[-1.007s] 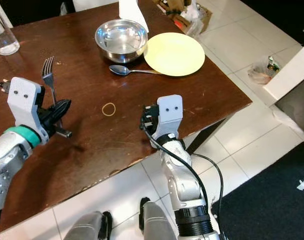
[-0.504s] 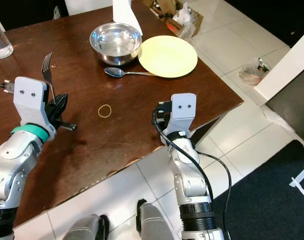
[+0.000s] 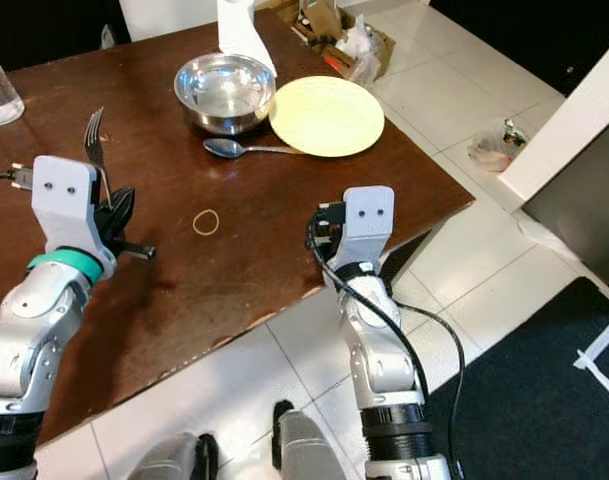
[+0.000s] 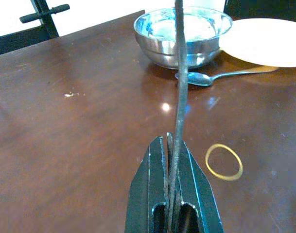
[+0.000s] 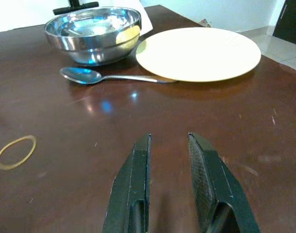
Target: Setting the table
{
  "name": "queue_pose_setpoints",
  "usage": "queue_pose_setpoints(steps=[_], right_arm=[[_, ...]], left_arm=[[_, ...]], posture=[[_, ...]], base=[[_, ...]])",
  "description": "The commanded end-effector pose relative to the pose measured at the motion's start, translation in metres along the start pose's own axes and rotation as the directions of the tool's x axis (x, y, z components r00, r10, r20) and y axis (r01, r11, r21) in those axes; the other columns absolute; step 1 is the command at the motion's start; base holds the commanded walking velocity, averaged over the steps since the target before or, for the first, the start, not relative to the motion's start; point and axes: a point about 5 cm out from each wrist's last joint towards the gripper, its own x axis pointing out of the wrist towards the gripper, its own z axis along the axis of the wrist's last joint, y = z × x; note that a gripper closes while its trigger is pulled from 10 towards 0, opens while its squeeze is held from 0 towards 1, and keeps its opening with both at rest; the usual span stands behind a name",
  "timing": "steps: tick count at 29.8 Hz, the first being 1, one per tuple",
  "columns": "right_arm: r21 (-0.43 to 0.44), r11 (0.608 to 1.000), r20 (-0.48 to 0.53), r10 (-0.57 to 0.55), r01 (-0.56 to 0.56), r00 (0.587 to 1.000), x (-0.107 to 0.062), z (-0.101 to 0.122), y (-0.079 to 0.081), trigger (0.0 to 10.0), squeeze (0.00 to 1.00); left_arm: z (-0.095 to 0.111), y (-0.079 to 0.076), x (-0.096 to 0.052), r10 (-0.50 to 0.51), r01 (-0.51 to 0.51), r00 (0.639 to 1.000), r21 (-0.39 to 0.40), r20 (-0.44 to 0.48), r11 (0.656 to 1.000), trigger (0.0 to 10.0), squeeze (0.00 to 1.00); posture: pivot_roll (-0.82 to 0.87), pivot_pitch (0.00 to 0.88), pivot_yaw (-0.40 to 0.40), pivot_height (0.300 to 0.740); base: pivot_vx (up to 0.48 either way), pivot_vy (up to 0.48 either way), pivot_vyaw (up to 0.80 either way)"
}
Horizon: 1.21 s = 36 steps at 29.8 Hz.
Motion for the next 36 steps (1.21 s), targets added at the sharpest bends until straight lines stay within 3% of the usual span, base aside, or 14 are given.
queue_pose_setpoints(steps=[1, 36], right_arm=[[-0.006, 1.0, -0.016, -0.008, 0.008, 1.0, -0.0021, -0.0052, -0.0023, 10.0, 0.0], [0.004, 1.0, -0.009, 0.013, -0.013, 1.0, -0.0016, -0.0039, 0.0004, 10.0, 0.0]], left_arm=[[-0.0036, 0.001, -0.0011, 0.013, -0.013, 1.0, 0.002, -0.004, 1.0, 10.0, 0.0], [-0.0059, 0.0019, 0.002, 0.015, -0.015, 1.0, -0.005, 0.0, 1.0, 10.0, 0.0]], posture=[[-0.11, 0.069, 0.032, 0.74], [-0.13, 0.069, 0.038, 0.74]], base=[[-0.401, 0.0, 0.0], [-0.371, 0.0, 0.0]])
